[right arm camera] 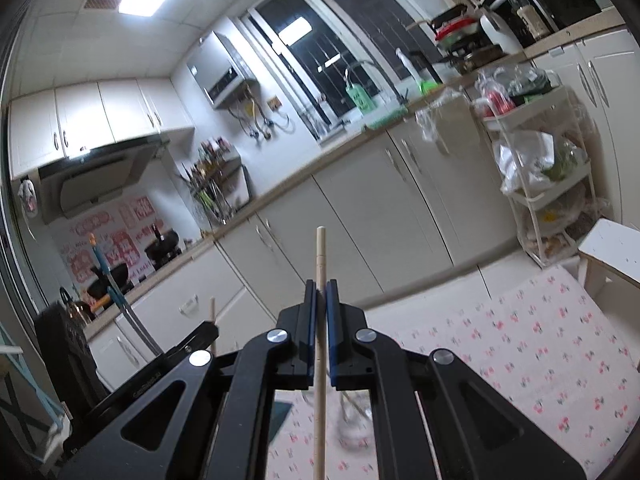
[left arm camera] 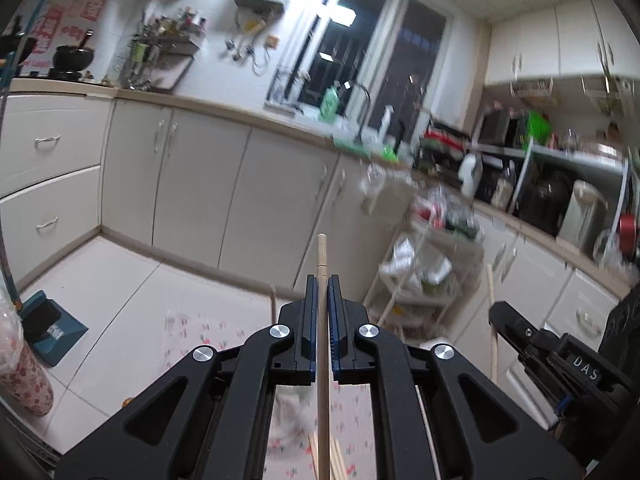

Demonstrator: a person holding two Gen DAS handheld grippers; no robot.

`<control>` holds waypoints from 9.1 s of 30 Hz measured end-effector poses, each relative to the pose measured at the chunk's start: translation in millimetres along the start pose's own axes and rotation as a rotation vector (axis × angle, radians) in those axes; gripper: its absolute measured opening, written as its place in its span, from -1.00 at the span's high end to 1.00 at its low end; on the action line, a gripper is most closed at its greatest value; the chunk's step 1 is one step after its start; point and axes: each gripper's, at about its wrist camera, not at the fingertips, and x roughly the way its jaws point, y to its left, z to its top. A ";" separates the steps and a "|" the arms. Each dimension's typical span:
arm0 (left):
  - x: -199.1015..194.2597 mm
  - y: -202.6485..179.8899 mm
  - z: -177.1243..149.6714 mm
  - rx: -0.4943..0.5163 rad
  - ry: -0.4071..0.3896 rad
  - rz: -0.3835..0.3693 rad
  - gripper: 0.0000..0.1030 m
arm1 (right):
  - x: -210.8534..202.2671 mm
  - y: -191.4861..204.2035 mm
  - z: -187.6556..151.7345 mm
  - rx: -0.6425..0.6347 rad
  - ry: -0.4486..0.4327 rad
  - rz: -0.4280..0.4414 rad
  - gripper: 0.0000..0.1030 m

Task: Organize utensils
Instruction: 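Lift the held sticks upright with both tools and carry them above the jar, then lower the sticks into the jar mouth and open both tools, then withdraw both open tools back from the jar, then move both open tools down toward the remaining sticks beside the jar, then close the right tool on one wooden stick while the left tool grasps another stick, then lift the held sticks upright with both tools and carry them over the jar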

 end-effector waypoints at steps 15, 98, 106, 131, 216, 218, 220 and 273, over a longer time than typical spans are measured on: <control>28.2 40.7 35.4 -0.158 -0.168 0.019 0.90 | 40.7 21.7 21.8 -0.002 -0.201 0.043 0.89; -25.4 1.5 -41.0 0.067 0.034 0.203 -0.58 | -27.9 -1.5 -75.2 -0.224 0.130 -0.222 -0.49; -79.4 -29.8 -51.8 0.112 0.117 0.264 -0.73 | -86.3 6.9 -64.8 -0.222 0.120 -0.260 -0.66; -120.6 -30.4 -47.6 0.094 0.209 0.284 -0.80 | -86.9 2.1 -102.8 -0.279 0.289 -0.348 -0.72; 98.4 40.0 -183.7 0.208 0.714 0.355 -0.40 | 73.2 -73.9 -161.4 -0.442 0.749 -0.383 0.52; 98.9 38.6 -184.2 0.218 0.720 0.342 -0.40 | 69.1 -80.6 -156.5 -0.434 0.755 -0.392 0.67; 101.5 35.9 -183.6 0.228 0.726 0.304 -0.40 | 67.6 -85.4 -153.8 -0.423 0.760 -0.383 0.67; 29.8 4.6 27.9 -0.028 -0.082 0.087 0.91 | -51.7 -29.9 -17.7 -0.123 0.068 -0.090 0.88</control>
